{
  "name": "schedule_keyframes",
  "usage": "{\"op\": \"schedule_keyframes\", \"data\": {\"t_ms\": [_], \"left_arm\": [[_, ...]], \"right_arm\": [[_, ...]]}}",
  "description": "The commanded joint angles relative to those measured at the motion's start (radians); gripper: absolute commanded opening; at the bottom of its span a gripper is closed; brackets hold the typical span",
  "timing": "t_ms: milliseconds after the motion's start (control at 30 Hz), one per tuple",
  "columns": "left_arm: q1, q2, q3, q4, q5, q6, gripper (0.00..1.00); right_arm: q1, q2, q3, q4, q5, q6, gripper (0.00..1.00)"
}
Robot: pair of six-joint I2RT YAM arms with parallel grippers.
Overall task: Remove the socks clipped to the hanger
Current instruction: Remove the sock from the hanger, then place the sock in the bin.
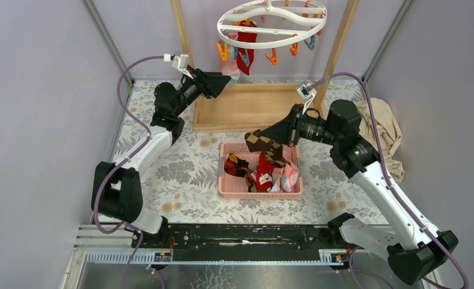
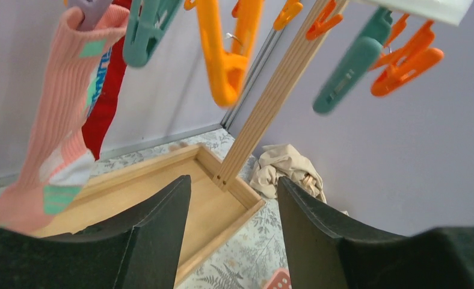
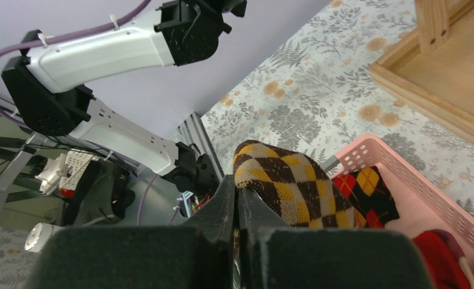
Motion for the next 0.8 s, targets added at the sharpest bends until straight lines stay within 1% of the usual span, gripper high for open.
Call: {"op": "schedule_keyframes", "data": {"t_ms": [0,100,200,300,367,500,600,767], "left_arm": [[-0.007,-0.115,-0.068,-0.035,-0.037,0.045,0.63],[-0.011,-0.203,-0.108,-0.116,-0.078,0.075,0.64],[-0.017,-0.287,-0.152,-0.191,-0.117,0.093,0.65],[-0.023,-0.363,-0.183,-0.28,-0.163,0.113,0.66],[-0.025,-0.407,-0.195,-0.339,-0.187,0.114,0.66],[-0.03,-0.454,-0.222,-0.428,-0.215,0.075,0.66],[-0.046,-0.477,-0.263,-0.441,-0.216,0.042,0.67],[-0.081,-0.488,-0.302,-0.472,-0.221,0.028,0.67]], "right_arm": [[0.002,0.016,0.064,0.075,-0.098,0.066,0.0],[0.022,0.041,0.066,0.074,-0.123,0.074,0.0],[0.065,0.058,0.048,0.061,-0.096,0.05,0.0],[0.101,0.075,-0.005,0.057,-0.052,0.03,0.0],[0.108,0.087,-0.069,0.075,-0.028,0.026,0.0],[0.117,0.129,-0.176,0.154,0.051,0.015,0.0],[0.126,0.185,-0.237,0.186,0.124,-0.011,0.0],[0.158,0.304,-0.279,0.196,0.242,-0.07,0.0]]}}
